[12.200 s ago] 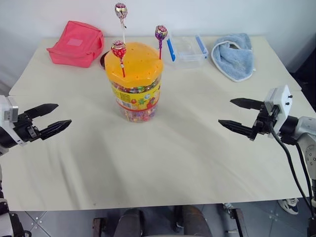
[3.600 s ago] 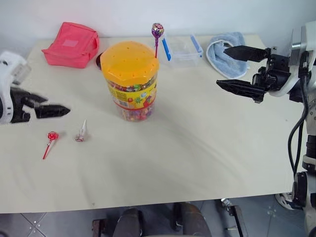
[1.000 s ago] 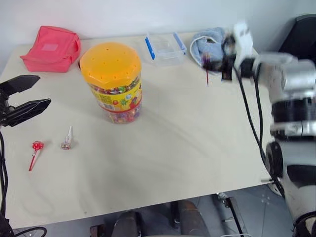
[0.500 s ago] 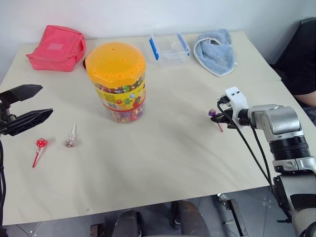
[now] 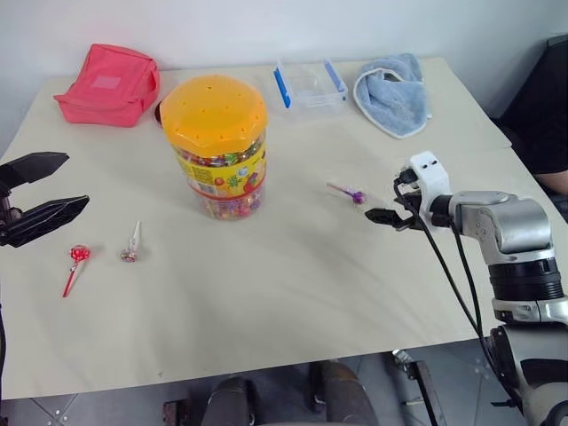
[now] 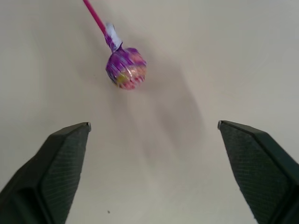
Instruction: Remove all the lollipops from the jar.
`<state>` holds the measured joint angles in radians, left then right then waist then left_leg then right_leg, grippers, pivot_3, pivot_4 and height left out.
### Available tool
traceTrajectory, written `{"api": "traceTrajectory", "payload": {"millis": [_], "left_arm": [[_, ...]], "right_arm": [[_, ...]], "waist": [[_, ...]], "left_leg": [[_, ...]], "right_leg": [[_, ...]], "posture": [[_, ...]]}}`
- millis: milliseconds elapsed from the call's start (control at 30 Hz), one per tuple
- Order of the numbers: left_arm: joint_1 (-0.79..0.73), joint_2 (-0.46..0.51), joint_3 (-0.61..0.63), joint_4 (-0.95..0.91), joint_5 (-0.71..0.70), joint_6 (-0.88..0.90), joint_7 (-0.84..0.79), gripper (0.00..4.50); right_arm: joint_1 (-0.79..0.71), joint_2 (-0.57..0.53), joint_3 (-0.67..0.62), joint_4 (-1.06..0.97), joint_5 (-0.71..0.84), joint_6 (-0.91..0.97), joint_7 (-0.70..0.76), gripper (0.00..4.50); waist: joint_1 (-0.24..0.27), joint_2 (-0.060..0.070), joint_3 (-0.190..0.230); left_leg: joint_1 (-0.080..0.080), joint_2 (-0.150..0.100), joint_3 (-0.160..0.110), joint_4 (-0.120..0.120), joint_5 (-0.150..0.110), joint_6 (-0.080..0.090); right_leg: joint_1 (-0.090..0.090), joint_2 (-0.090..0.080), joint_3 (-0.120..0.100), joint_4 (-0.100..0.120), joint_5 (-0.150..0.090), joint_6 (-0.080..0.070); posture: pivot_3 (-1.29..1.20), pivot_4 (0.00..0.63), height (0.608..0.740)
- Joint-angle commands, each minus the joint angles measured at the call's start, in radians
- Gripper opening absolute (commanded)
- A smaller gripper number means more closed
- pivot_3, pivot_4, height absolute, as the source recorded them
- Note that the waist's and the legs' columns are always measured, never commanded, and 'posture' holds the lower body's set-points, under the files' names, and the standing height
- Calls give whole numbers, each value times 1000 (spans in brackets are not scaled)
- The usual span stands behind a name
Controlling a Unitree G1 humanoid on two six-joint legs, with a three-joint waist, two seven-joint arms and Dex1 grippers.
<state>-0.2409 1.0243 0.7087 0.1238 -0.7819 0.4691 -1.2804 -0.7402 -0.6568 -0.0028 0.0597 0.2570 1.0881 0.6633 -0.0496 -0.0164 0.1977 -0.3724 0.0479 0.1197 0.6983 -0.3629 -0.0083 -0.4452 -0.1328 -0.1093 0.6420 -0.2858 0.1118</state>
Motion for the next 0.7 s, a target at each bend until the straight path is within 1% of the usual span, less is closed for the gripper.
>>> {"api": "traceTrajectory", "payload": {"millis": [33, 100, 133, 200, 267, 300, 367, 433, 567, 700], "left_arm": [[25, 0, 49, -38, -27, 17, 12, 4500], [42, -4, 65, -46, -18, 50, 84, 4500], [49, 1, 69, -44, -22, 96, 124, 4500], [70, 13, 66, -56, 8, 127, 182, 4500], [78, 1, 66, -81, 16, 139, 236, 4500], [89, -10, 65, -99, 19, 132, 247, 4500], [143, -37, 82, -141, -2, 137, 233, 4500], [202, -59, 107, -181, -25, 145, 202, 4500], [360, -108, 170, -252, 12, 85, 156, 4500], [469, -152, 226, -302, -9, 89, 154, 4500]], "right_arm": [[23, -8, -73, -124, 32, -18, -20, 4466], [62, -10, -98, -225, 78, -75, 26, 4466], [79, -12, -104, -268, 101, -108, 55, 4466], [118, -19, -106, -342, 140, -191, 123, 4466], [163, -47, -90, -393, 167, -282, 219, 4466], [175, -56, -91, -395, 196, -291, 261, 4466], [185, -64, -84, -374, 237, -316, 332, 4466], [182, -70, -68, -334, 237, -365, 379, 4466], [149, -33, -58, -225, 224, -450, 394, 4466], [150, -21, -17, -160, 183, -524, 399, 4466]], "waist": [[1, 0, 0], [3, 0, 0], [3, 0, 0], [3, 0, 0], [6, 0, 0], [10, 0, 0], [14, 0, 0], [15, 0, 0], [15, -1, 0], [19, -1, 0]], "left_leg": [[0, 0, 0, 0, 0, 0], [0, 0, 0, 0, 0, 0], [0, 0, 0, 0, 0, 0], [0, 0, 0, -1, 0, 0], [1, 0, 0, -1, 0, 0], [1, 0, 0, -1, -1, 0], [1, 0, 0, 0, -1, 1], [1, 0, 1, 0, -1, 1], [2, 0, 1, 0, -1, 1], [2, 0, 1, 0, -1, 1]], "right_leg": [[0, 0, 0, 0, 0, 0], [0, 0, 0, 0, 0, 0], [0, 0, 0, 0, 0, 0], [0, 0, 0, 0, 0, 0], [0, 1, 1, 0, 0, 0], [0, 0, 0, -1, 0, 0], [0, 0, 1, -1, 0, 0], [1, 0, 1, -2, 1, 0], [1, 0, 1, -2, 1, 0], [1, 0, 1, -2, 1, 0]], "posture": [[0, 150, 740], [0, 150, 740], [0, 150, 740], [0, 150, 740], [0, 150, 740], [0, 150, 740], [0, 150, 740], [0, 150, 740], [0, 150, 740], [0, 150, 740]]}}
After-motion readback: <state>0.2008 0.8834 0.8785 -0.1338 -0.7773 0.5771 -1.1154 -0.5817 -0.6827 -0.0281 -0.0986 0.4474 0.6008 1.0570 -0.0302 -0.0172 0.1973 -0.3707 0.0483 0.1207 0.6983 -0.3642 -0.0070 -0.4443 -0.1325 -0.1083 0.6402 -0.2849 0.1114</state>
